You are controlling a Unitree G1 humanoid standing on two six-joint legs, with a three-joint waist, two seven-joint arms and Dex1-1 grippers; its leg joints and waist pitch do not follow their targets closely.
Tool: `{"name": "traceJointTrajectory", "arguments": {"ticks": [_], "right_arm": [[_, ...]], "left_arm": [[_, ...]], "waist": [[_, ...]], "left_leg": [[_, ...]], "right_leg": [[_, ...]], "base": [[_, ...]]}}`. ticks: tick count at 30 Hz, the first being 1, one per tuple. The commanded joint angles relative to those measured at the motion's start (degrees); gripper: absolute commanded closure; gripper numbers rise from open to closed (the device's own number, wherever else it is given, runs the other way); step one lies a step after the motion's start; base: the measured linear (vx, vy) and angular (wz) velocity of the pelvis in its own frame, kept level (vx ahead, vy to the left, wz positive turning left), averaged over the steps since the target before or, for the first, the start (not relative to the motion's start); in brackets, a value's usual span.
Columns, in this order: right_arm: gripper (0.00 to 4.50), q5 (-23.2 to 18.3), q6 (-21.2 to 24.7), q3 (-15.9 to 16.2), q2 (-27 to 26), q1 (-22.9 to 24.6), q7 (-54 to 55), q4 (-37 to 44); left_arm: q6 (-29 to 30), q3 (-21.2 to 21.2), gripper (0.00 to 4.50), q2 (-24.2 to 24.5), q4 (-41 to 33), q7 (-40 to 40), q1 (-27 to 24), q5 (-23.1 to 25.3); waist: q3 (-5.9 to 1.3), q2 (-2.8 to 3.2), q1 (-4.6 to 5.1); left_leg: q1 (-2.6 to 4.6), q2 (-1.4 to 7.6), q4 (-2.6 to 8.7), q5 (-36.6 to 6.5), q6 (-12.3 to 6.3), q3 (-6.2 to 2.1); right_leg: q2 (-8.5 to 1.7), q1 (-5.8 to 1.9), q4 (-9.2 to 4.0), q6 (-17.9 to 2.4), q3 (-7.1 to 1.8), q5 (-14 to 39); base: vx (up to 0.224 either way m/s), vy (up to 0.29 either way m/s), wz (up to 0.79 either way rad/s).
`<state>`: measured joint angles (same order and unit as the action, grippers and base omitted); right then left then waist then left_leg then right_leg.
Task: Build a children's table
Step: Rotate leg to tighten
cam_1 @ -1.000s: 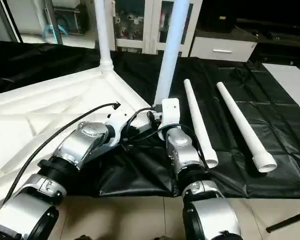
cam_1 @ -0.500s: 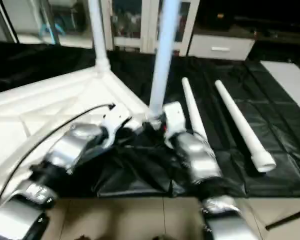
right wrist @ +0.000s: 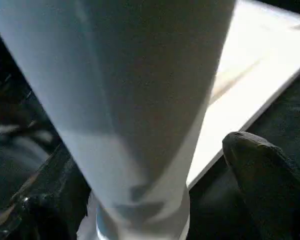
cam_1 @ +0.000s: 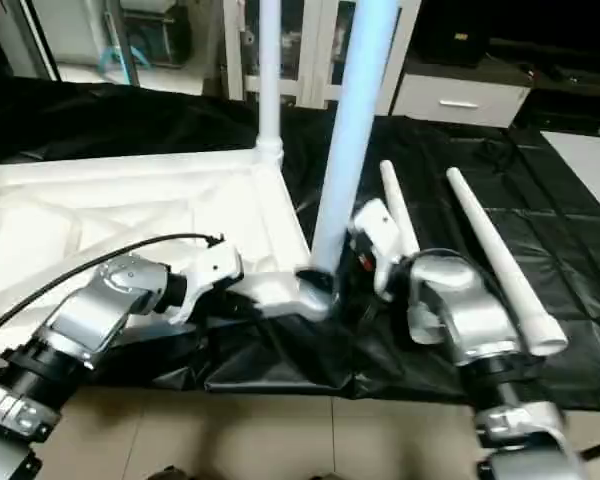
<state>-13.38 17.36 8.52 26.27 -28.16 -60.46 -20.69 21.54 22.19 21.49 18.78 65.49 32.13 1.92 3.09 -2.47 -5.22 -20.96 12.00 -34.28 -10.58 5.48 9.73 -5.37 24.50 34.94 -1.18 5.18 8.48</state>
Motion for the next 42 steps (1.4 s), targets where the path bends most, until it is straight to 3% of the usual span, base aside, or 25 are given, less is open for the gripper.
{"name": "traceJointTrajectory", "arguments": {"ticks": [1,3,4,5,7,8,9,10,11,15,18,20,21,23,28,32,33,35,36,41,42], "right_arm": [[0.33,0.79,-0.19,1.7,0.74,-0.42,-2.65,-0.46],[0.33,1.36,-0.72,2.28,0.86,-0.84,-3.21,-1.61],[0.33,1.52,-0.98,2.45,0.91,-0.89,-3.34,-1.83],[0.33,1.59,-1.14,2.51,0.83,-0.93,-3.28,-2.09],[0.33,1.56,-1.25,2.47,0.68,-1.01,-3.27,-2.51],[0.33,1.57,-1.31,2.46,0.64,-1.06,-3.34,-2.7],[0.33,1.64,-1.39,2.39,0.59,-1.14,-3.31,-3.0],[0.33,1.88,-1.67,2.32,0.56,-1.48,-3.49,-3.83],[0.33,2.0,-1.83,2.24,0.42,-1.69,-3.51,-4.29],[0.61,2.33,-2.73,2.06,-0.5,-2.72,-2.67,-6.63],[0.83,2.75,-3.19,2.54,-0.7,-2.7,-2.53,-7.45],[0.95,3.0,-3.52,2.75,-0.77,-2.67,-2.64,-7.93],[1.18,3.0,-3.52,2.75,-0.77,-2.67,-2.64,-7.93],[1.24,3.29,-3.93,2.77,-0.76,-3.36,-3.08,-9.11],[1.7,3.65,-4.38,2.65,-1.1,-4.31,-3.38,-10.42],[1.86,4.01,-4.89,2.76,-1.73,-4.32,-3.19,-11.16],[1.86,4.02,-4.91,2.78,-1.77,-4.24,-3.15,-11.16],[1.87,4.07,-5.01,2.79,-1.87,-4.19,-3.16,-11.34],[1.87,3.98,-4.87,2.76,-1.94,-3.97,-3.22,-11.28],[1.88,4.51,-3.91,0.65,-5.55,-4.11,5.22,-14.27],[1.88,4.66,-3.36,-0.22,-6.82,-4.46,8.66,-15.32]], "left_arm": [[-1.02,1.92,4.5,-0.86,0.56,1.44,0.97,-0.06],[-1.5,1.81,4.5,-0.94,1.27,1.16,1.42,0.15],[-1.54,1.58,4.5,-1.09,1.57,0.76,1.59,0.18],[-1.72,1.39,4.5,-1.14,1.79,0.54,1.64,0.21],[-2.01,1.28,4.5,-1.11,2.05,0.45,1.66,0.21],[-2.09,1.26,4.5,-1.07,2.12,0.47,1.65,0.17],[-2.13,1.28,4.5,-1.0,2.16,0.58,1.62,0.1],[-2.07,1.31,4.5,-1.12,2.53,0.75,1.86,-0.01],[-2.18,1.33,4.5,-1.23,2.87,0.75,2.05,0.01],[-2.87,1.32,4.5,-1.3,3.72,0.84,2.56,0.02],[-3.31,1.19,4.5,-1.26,4.33,0.66,2.65,0.08],[-3.45,1.12,4.5,-1.27,4.53,0.63,2.65,0.06],[-3.45,1.12,4.5,-1.27,4.53,0.63,2.65,0.06],[-3.49,1.04,4.5,-1.32,5.1,0.67,3.07,0.09],[-3.72,0.85,4.5,-1.21,5.54,0.65,3.41,0.11],[-3.96,0.77,4.5,-0.96,5.52,0.65,2.95,0.07],[-3.91,0.78,4.5,-0.97,5.49,0.7,2.9,0.04],[-3.82,0.82,4.5,-1.04,5.51,0.73,2.9,-0.01],[-3.66,0.88,4.5,-1.21,5.6,0.68,3.02,-0.01],[-3.14,-1.3,4.5,-3.63,7.5,-3.84,4.17,-0.48],[-3.04,-1.99,4.5,-4.51,8.4,-5.42,4.64,-0.58]], "waist": [[-4.06,-0.18,0.14],[-4.01,-0.14,0.13],[-4.04,-0.62,0.12],[-3.97,-0.09,0.0],[-3.94,-0.12,0.13],[-3.95,0.18,0.17],[-3.99,0.08,0.18],[-3.94,0.54,0.21],[-4.01,0.47,0.21],[-3.87,0.44,0.3],[-3.81,0.26,0.31],[-3.81,0.63,0.37],[-3.8,0.51,0.43],[-3.83,0.19,0.44],[-3.78,0.13,0.42],[-3.76,0.28,0.53],[-3.73,0.76,0.48],[-3.74,0.58,0.57],[-3.73,0.16,0.6],[-3.51,0.35,0.72],[-3.49,0.13,0.89]], "left_leg": [[0.24,1.0,3.93,-11.73,-2.93,0.28],[0.28,0.96,3.93,-11.83,-2.81,0.3],[0.33,0.95,3.88,-11.97,-2.72,0.34],[0.47,0.99,3.92,-12.31,-2.54,0.27],[0.28,0.94,3.96,-12.51,-2.37,0.24],[0.36,0.98,4.01,-12.94,-2.12,0.19],[0.39,0.98,4.0,-13.04,-2.07,0.19],[0.43,1.0,4.07,-13.76,-1.81,0.15],[0.51,0.95,4.04,-14.25,-1.68,0.14],[0.49,0.95,4.12,-14.81,-1.54,0.09],[0.6,0.94,4.17,-15.98,-1.18,-0.03],[0.74,0.96,4.25,-16.51,-1.12,-0.1],[0.7,0.97,4.28,-16.52,-1.15,-0.07],[0.7,0.95,4.24,-16.34,-1.31,-0.03],[0.71,0.98,4.2,-16.33,-1.43,-0.02],[0.67,0.99,4.27,-16.46,-1.38,-0.09],[0.75,0.97,4.29,-16.69,-1.29,-0.12],[0.79,1.0,4.33,-17.22,-1.17,-0.12],[0.72,0.97,4.29,-17.25,-1.29,-0.07],[0.79,0.83,4.37,-18.06,-0.71,-0.13],[0.92,0.78,4.34,-18.56,-0.57,-0.13]], "right_leg": [[-2.65,-3.88,-4.09,-10.5,-2.59,15.04],[-2.66,-3.74,-4.3,-10.11,-2.59,16.33],[-2.69,-3.74,-4.42,-9.77,-2.56,17.27],[-2.75,-3.57,-4.47,-9.67,-2.59,18.23],[-2.66,-3.69,-4.58,-9.27,-2.54,18.56],[-2.61,-3.64,-4.62,-9.21,-2.53,18.5],[-2.59,-3.65,-4.6,-9.22,-2.51,18.36],[-2.56,-3.61,-4.67,-9.54,-2.51,18.04],[-2.56,-3.66,-4.62,-9.76,-2.46,17.97],[-2.54,-3.68,-4.69,-9.91,-2.41,18.86],[-2.78,-3.78,-4.98,-8.95,-2.42,21.65],[-2.69,-3.71,-5.0,-8.68,-2.37,22.08],[-2.67,-3.72,-5.07,-8.69,-2.38,21.96],[-2.6,-3.71,-5.0,-8.89,-2.37,21.58],[-2.71,-3.65,-5.06,-8.89,-2.36,22.44],[-2.7,-3.67,-5.11,-8.57,-2.34,22.92],[-2.68,-3.62,-5.11,-8.64,-2.35,22.94],[-2.64,-3.6,-5.16,-8.73,-2.32,22.84],[-2.62,-3.62,-5.21,-8.66,-2.3,23.03],[-2.7,-3.37,-5.51,-7.79,-2.19,26.06],[-2.67,-3.24,-5.65,-7.38,-2.08,27.34]], "base": [[0.0,0.0,0.0],[0.0,0.0,0.0],[0.0,0.0,0.0],[0.0,0.0,0.0],[0.0,0.0,0.0],[0.0,0.0,0.0],[0.0,0.0,0.0],[0.0,0.0,0.0],[0.0,0.0,0.0],[0.0,0.0,0.0],[0.0,0.0,0.0],[0.0,0.0,0.0],[0.0,0.0,0.0],[0.0,0.0,0.0],[0.0,0.0,0.0],[0.0,0.0,0.0],[0.0,0.0,0.0],[0.0,0.0,0.0],[0.0,0.0,0.0],[0.0,0.0,0.0],[0.0,0.0,0.0]]}}
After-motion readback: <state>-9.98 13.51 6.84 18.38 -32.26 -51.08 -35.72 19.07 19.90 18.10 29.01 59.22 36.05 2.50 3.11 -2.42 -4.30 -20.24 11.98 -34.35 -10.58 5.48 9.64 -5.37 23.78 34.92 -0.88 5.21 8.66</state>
